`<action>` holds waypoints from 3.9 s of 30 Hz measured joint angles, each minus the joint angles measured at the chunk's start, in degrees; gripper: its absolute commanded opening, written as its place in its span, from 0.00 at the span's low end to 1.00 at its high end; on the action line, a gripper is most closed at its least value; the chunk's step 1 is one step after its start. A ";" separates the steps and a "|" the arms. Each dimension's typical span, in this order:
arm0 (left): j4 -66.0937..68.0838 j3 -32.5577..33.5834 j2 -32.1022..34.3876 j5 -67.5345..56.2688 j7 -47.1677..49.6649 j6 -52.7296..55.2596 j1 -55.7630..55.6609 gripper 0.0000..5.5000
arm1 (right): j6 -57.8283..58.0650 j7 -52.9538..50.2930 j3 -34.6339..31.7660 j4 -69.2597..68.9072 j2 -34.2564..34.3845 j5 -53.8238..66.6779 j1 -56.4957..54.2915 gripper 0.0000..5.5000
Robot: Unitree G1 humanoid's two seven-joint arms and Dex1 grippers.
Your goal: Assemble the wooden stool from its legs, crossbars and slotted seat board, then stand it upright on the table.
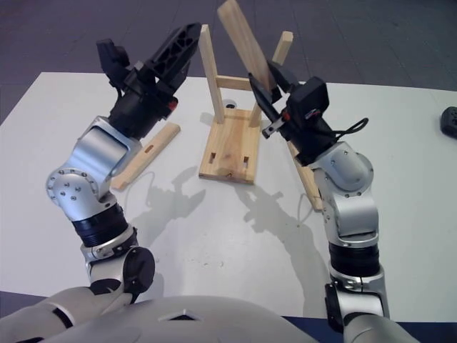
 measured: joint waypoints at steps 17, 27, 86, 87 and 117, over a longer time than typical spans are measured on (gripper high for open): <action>2.27 -8.66 3.02 -3.29 2.55 -4.91 0.02 0.63 | 2.24 2.38 4.22 -2.08 1.97 1.32 2.91 0.24; 2.27 -10.20 6.11 -3.09 1.77 -6.69 0.06 0.34 | 2.32 2.45 4.28 -2.07 2.08 1.24 3.25 0.24; 42.78 -6.90 28.25 50.52 -45.26 -47.43 8.82 0.08 | 4.56 -1.55 -1.01 1.20 2.64 1.93 6.10 0.98; 42.50 -6.90 27.96 50.47 -45.22 -47.27 9.05 0.08 | 4.56 -1.55 -0.96 1.19 2.64 1.90 6.11 0.98; 34.87 -8.44 20.97 56.39 -35.34 -58.14 19.69 0.08 | 4.56 -1.68 -1.00 1.14 2.83 1.30 4.87 0.98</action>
